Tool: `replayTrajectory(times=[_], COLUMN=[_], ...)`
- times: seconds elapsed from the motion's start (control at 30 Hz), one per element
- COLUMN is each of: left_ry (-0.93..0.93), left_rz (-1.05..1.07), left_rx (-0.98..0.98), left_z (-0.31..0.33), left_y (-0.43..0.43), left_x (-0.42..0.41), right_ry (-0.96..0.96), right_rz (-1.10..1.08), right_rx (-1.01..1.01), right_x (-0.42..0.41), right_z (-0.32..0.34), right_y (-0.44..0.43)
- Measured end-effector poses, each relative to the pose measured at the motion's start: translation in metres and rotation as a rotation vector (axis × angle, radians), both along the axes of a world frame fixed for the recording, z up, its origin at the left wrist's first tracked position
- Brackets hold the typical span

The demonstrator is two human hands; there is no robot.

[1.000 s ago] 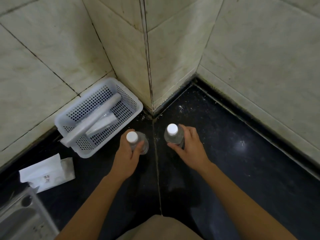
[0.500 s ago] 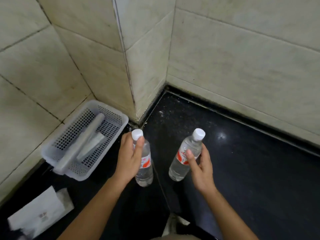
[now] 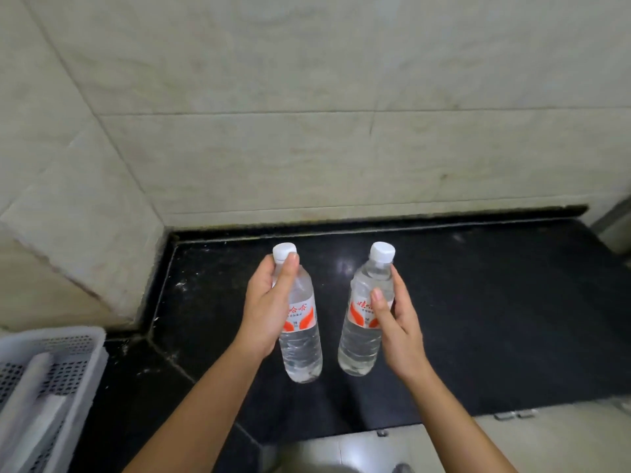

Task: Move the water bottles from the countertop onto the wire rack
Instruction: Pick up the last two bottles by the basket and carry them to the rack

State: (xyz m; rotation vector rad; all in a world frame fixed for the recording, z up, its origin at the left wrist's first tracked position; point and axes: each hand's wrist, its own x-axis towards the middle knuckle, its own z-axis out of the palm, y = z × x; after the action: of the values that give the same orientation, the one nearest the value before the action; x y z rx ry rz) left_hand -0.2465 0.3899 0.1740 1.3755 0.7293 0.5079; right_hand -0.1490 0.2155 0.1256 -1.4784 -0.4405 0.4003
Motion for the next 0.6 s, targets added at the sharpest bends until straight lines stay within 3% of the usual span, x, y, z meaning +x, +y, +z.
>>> replayTrajectory(times=[0.3,0.6], left_ry=[-0.125,-0.218], left_rz=[-0.216,-0.439], left_rx=[0.208,0.273], left_z=[0.042,0.066], left_y=[-0.190,-0.399], left_x=[0.155,0.316], right_ry=[-0.013,-0.120], right_rz=[-0.221,-0.440], right_rx=[0.126,0.115], right_x=[0.125,0.246], right_z=[0.030,0.065], right_y=[-0.184,-0.395])
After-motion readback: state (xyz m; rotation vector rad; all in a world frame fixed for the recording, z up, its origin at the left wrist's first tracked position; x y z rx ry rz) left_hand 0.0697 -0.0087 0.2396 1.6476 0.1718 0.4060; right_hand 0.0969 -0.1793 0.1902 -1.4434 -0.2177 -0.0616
